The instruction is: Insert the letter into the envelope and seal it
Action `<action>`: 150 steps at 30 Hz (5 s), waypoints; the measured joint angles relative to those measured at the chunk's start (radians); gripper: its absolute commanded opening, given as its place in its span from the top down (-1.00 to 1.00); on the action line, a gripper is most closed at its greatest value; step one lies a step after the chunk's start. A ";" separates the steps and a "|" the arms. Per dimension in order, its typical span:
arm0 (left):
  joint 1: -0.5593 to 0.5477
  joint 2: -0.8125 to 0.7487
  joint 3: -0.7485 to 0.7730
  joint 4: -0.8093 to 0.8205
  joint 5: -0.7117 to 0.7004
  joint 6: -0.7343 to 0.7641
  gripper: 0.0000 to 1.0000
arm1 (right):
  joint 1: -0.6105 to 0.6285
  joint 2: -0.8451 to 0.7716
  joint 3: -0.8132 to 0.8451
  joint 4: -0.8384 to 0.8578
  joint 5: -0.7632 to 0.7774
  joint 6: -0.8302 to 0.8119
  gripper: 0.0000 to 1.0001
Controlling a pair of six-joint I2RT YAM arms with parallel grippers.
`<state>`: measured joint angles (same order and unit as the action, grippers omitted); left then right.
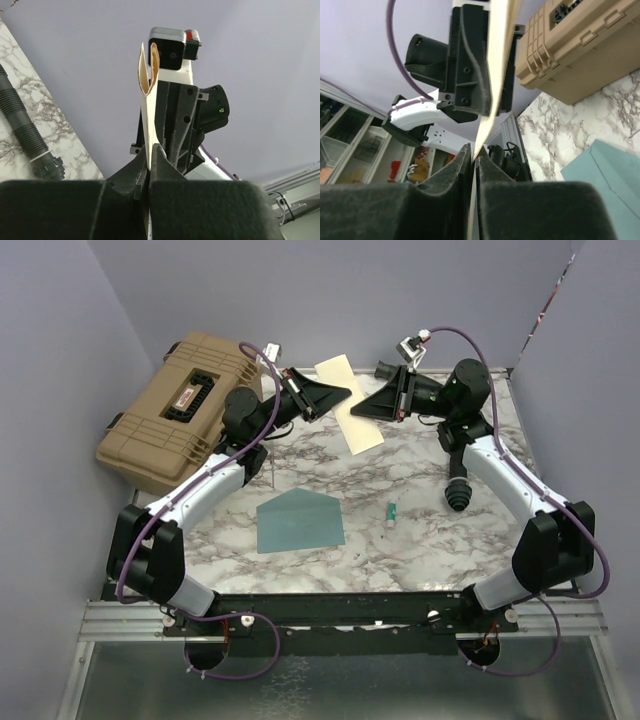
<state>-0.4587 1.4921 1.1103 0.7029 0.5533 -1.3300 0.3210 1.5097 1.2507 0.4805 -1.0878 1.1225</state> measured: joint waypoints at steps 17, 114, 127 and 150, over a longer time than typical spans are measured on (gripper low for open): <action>-0.002 -0.319 -0.087 -0.664 -0.246 0.419 -0.87 | 0.006 -0.047 -0.016 -0.585 0.433 -0.415 0.99; -0.110 0.229 -0.064 -1.092 -0.485 0.662 -0.73 | 0.178 0.255 -0.338 -0.621 0.663 -0.600 0.99; -0.057 0.243 -0.050 -1.071 -0.459 0.696 -0.71 | 0.221 0.262 -0.288 -0.613 0.754 -0.550 0.99; -0.038 0.243 -0.028 -1.116 -0.420 0.669 -0.69 | 0.221 0.212 -0.238 -0.664 0.821 -0.555 0.99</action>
<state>-0.4969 1.7355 1.0821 -0.4133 0.1329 -0.6613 0.5423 1.7218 1.0122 -0.1833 -0.2665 0.5671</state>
